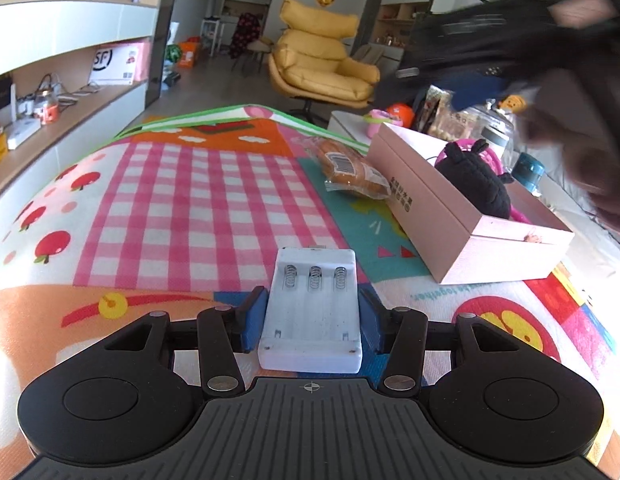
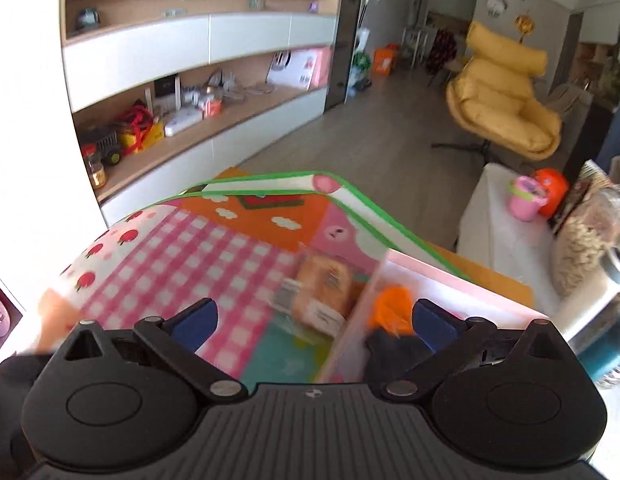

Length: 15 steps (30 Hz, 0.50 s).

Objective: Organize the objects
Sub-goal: 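Lift charger with left gripper while right gripper reaches for wrapped bread bun, then grasp the wrapped bread bun with the right gripper and lift it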

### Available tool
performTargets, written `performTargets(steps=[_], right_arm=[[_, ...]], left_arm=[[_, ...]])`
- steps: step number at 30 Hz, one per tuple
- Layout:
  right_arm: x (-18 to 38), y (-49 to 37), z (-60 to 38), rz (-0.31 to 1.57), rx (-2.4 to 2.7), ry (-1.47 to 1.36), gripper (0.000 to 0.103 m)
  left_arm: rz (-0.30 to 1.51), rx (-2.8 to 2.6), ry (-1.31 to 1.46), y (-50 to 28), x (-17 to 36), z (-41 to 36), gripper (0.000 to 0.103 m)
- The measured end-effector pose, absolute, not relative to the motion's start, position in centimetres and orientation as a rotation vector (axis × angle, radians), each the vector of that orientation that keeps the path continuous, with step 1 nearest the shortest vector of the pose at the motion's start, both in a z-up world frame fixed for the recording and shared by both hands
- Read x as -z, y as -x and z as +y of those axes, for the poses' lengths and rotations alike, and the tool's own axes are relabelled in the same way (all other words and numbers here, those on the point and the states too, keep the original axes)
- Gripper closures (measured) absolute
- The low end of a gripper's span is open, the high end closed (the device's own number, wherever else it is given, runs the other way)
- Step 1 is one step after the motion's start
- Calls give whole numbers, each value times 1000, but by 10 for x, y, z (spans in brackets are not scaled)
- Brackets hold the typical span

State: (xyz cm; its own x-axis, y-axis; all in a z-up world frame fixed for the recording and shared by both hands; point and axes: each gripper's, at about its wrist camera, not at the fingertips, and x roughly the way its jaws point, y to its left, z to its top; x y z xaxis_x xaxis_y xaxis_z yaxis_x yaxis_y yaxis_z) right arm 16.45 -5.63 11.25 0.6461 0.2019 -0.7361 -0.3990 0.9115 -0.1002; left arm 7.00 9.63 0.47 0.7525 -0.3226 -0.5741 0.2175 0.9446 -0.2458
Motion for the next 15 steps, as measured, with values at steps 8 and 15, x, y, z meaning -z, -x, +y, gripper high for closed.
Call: performTargets(steps=[8,15], right_arm=[[-38,-265,2,915,-104,461,46],[-38,-226,1,974,-193,436,53]], left_arm=[[640,312,230,-67,-2,106,50],[637,316,248,-66,-2,107,50]])
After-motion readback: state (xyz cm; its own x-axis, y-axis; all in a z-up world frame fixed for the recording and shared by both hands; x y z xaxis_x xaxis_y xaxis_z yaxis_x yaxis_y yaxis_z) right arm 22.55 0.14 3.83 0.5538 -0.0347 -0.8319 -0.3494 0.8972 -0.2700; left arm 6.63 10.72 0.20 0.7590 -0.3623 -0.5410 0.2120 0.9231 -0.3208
